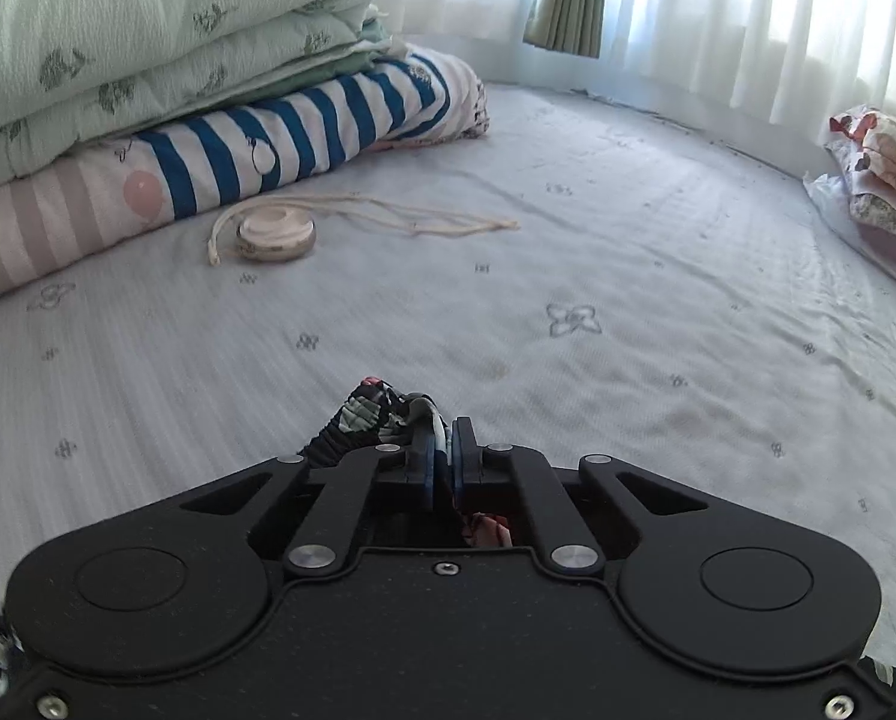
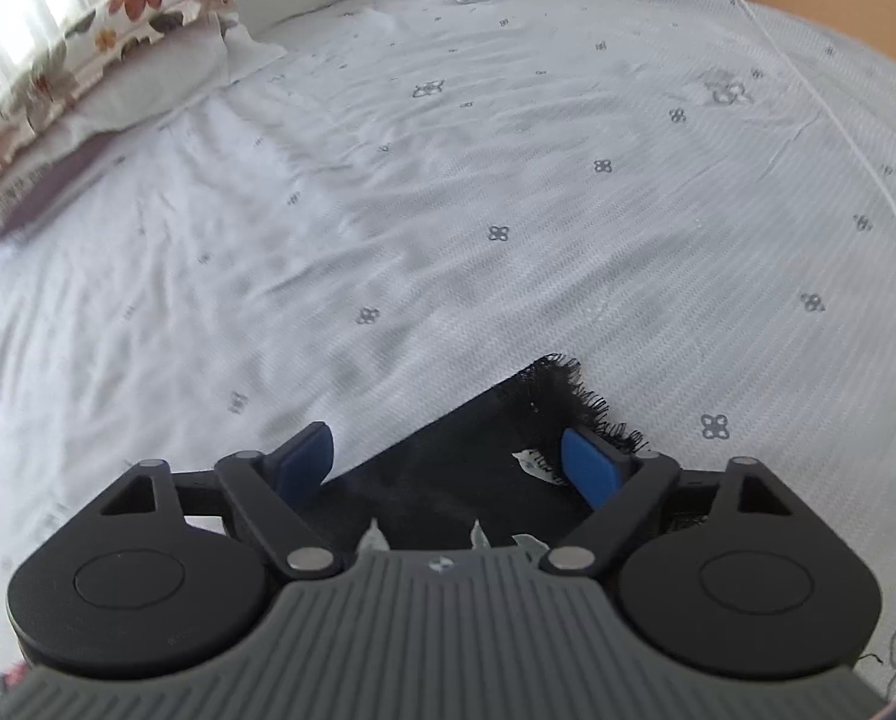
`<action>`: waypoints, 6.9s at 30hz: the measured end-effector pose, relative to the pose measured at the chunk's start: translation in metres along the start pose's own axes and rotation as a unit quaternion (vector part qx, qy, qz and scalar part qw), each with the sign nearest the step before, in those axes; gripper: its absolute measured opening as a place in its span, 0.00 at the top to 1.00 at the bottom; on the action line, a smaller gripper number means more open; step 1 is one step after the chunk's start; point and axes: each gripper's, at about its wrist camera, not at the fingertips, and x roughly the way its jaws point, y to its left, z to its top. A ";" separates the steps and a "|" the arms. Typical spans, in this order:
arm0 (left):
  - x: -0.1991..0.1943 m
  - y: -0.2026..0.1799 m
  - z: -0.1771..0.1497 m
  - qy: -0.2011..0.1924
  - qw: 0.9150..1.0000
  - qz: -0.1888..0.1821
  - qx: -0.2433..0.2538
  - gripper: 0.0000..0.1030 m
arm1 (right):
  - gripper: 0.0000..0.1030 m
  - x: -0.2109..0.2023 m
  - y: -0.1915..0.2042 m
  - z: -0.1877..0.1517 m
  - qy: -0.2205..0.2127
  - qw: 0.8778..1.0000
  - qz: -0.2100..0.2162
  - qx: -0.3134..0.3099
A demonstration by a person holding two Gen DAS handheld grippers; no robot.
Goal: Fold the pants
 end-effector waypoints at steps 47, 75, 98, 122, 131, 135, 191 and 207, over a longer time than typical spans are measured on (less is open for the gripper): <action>-0.115 0.098 0.043 -0.018 0.999 -0.038 -0.017 0.96 | 0.98 -0.157 -0.048 -0.029 -0.050 0.997 0.040 -0.042; -0.186 0.229 -0.070 0.022 0.999 -0.019 0.015 0.96 | 0.98 -0.253 -0.186 -0.176 -0.015 0.997 0.026 -0.073; -0.155 0.244 -0.119 0.045 0.997 0.028 0.053 0.90 | 0.95 -0.235 -0.173 -0.212 -0.010 0.982 -0.056 -0.179; -0.298 0.121 -0.144 -0.114 0.975 -0.104 0.160 0.05 | 0.00 -0.303 -0.074 -0.268 -0.110 0.948 0.083 -0.285; -0.345 0.038 -0.242 -0.106 0.945 -0.208 0.228 0.05 | 0.00 -0.279 -0.023 -0.326 -0.121 0.934 0.160 -0.295; -0.354 0.015 -0.275 -0.104 0.932 -0.232 0.259 0.05 | 0.00 -0.275 -0.021 -0.339 -0.126 0.929 0.168 -0.304; -0.313 -0.002 -0.283 -0.034 0.945 -0.215 0.243 0.49 | 0.00 -0.250 0.030 -0.345 -0.099 0.934 0.178 -0.295; -0.320 0.023 -0.312 -0.026 0.943 -0.211 0.256 0.56 | 0.00 -0.244 0.008 -0.377 -0.098 0.922 0.161 -0.337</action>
